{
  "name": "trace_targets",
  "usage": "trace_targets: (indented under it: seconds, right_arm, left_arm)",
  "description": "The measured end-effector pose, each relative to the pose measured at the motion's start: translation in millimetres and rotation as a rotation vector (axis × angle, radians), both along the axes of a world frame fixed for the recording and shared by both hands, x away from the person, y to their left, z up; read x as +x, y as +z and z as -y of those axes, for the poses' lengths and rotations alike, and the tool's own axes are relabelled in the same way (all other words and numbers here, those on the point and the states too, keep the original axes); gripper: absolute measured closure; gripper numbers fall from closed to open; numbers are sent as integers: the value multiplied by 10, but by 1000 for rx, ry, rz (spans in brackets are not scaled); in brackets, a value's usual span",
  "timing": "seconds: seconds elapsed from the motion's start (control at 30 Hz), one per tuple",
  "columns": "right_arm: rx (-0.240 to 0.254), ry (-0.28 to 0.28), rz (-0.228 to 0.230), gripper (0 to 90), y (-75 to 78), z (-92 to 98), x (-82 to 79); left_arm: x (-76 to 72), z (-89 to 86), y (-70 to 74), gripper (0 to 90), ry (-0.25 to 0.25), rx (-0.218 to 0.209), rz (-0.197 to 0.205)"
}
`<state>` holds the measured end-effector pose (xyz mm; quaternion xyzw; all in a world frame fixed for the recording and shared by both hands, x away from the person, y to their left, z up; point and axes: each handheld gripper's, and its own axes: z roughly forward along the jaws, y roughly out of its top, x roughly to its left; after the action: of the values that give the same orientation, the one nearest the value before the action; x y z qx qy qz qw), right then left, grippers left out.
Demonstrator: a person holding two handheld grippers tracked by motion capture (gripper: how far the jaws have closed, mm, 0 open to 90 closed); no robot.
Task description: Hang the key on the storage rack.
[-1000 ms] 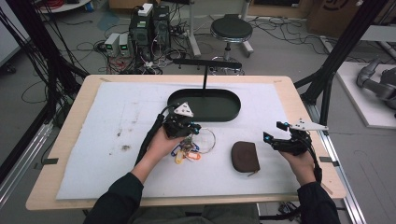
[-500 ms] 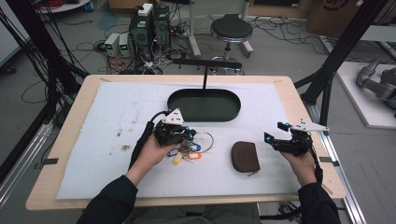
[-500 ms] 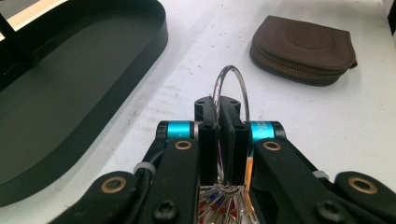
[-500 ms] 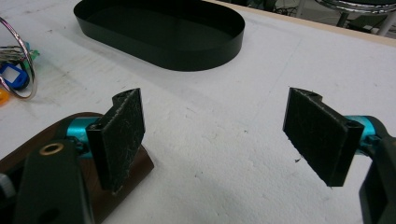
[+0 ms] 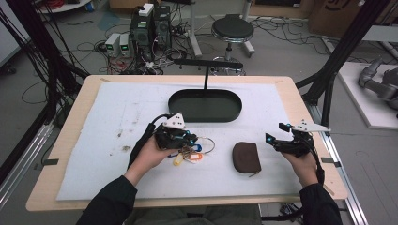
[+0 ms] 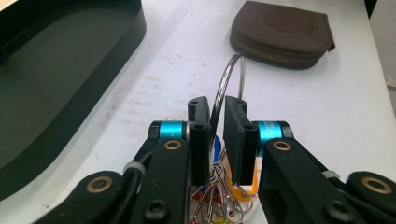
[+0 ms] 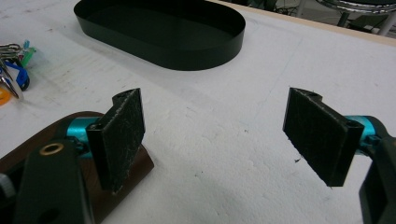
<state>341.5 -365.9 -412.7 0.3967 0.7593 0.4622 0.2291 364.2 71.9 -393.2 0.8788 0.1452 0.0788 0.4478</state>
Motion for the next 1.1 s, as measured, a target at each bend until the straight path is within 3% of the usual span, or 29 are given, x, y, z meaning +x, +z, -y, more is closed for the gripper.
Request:
trace_targets:
  seconds: [0.23, 0.47, 0.67, 0.87, 1.1]
  right_arm:
    - [3, 0, -2, 214, -1, 2, 2]
    - [5, 0, 1, 214, 1, 12, 2]
    - [5, -1, 1, 214, 0, 11, 1]
    - [4, -5, 0, 214, 1, 12, 1]
    - [3, -9, -2, 214, -1, 17, 7]
  left_arm:
    - [16, 6, -33, 826, -12, 15, -29]
    - [25, -13, -25, 862, -17, 6, -27]
    - [10, -62, 76, 863, -17, -54, -3]
    - [5, -150, 259, 863, 14, -128, 38]
    - [33, -226, 449, 864, 53, -172, 98]
